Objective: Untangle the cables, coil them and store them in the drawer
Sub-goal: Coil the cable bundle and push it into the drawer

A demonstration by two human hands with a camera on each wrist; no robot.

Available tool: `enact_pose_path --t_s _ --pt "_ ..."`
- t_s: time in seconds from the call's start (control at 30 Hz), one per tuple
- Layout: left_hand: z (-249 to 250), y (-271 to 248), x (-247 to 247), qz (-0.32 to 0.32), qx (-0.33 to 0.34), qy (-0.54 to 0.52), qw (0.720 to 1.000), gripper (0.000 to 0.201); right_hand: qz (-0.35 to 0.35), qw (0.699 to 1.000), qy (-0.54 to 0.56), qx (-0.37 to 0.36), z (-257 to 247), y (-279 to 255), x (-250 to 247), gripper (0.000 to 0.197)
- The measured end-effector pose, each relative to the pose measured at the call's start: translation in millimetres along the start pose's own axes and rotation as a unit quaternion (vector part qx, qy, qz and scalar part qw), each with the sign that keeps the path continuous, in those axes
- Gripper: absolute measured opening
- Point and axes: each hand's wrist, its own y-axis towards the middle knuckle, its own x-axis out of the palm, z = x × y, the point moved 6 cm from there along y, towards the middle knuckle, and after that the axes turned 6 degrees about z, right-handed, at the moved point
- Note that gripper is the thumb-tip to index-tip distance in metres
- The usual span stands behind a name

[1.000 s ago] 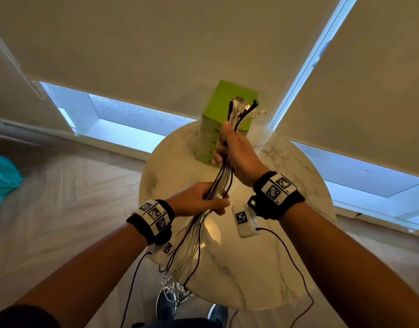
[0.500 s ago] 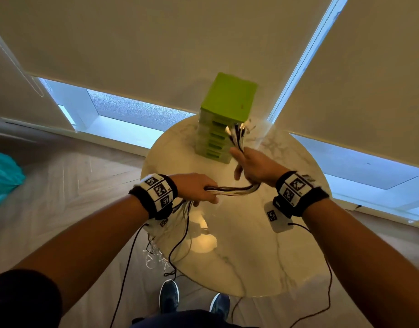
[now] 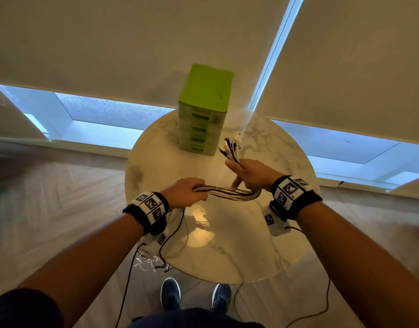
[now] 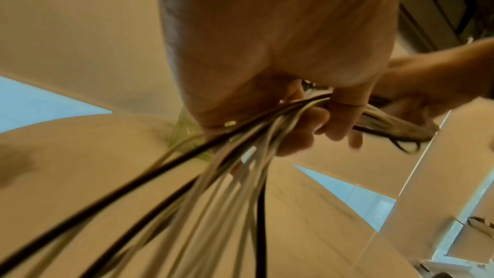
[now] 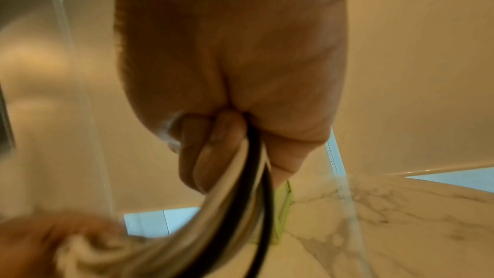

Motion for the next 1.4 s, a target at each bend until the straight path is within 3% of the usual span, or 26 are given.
enact_pose_path --t_s 0.13,0.17,0.23,0.37,0.53,0.7,0.8,0.87,1.0,1.13,1.23,1.4 --pt "23 5 -44 0.092 0.047 0.022 0.994 0.012 -0.046 0.998 -0.035 -0.031 -7 -6 33 0.076" --pt "28 5 -53 0.110 0.057 0.015 0.992 0.010 -0.062 0.997 -0.032 -0.038 -12 -8 40 0.075" --pt "36 5 -67 0.148 0.068 -0.010 0.987 0.005 -0.068 0.997 -0.010 -0.041 -22 -10 50 0.060" --pt "34 2 -82 0.214 0.073 -0.024 0.974 0.012 0.029 0.996 0.082 -0.020 -33 -5 51 0.020" --pt "10 -9 -65 0.168 0.034 -0.014 0.985 0.010 0.079 0.989 0.123 0.001 -35 -3 44 0.013" --pt "11 -5 -54 0.149 -0.003 -0.090 0.985 0.017 -0.004 0.997 0.079 -0.002 -38 -6 59 0.013" --pt "21 0 -54 0.157 0.000 -0.137 0.978 0.017 -0.039 0.996 0.072 -0.040 -38 -8 70 0.022" --pt "23 4 -51 0.171 -0.012 -0.160 0.972 0.014 -0.047 0.992 0.104 -0.048 -38 -11 73 0.011" --pt "29 13 -52 0.202 -0.011 -0.204 0.958 0.008 0.049 0.978 0.202 -0.031 -27 -2 63 0.024" --pt "32 17 -52 0.209 -0.012 -0.172 0.963 0.014 0.135 0.937 0.322 -0.004 -11 8 49 0.023" --pt "35 27 -48 0.196 -0.034 -0.166 0.966 0.011 0.123 0.935 0.332 -0.013 -8 10 44 0.021" --pt "51 47 -43 0.200 -0.040 -0.263 0.943 0.011 0.064 0.952 0.292 -0.067 -3 11 47 0.040"
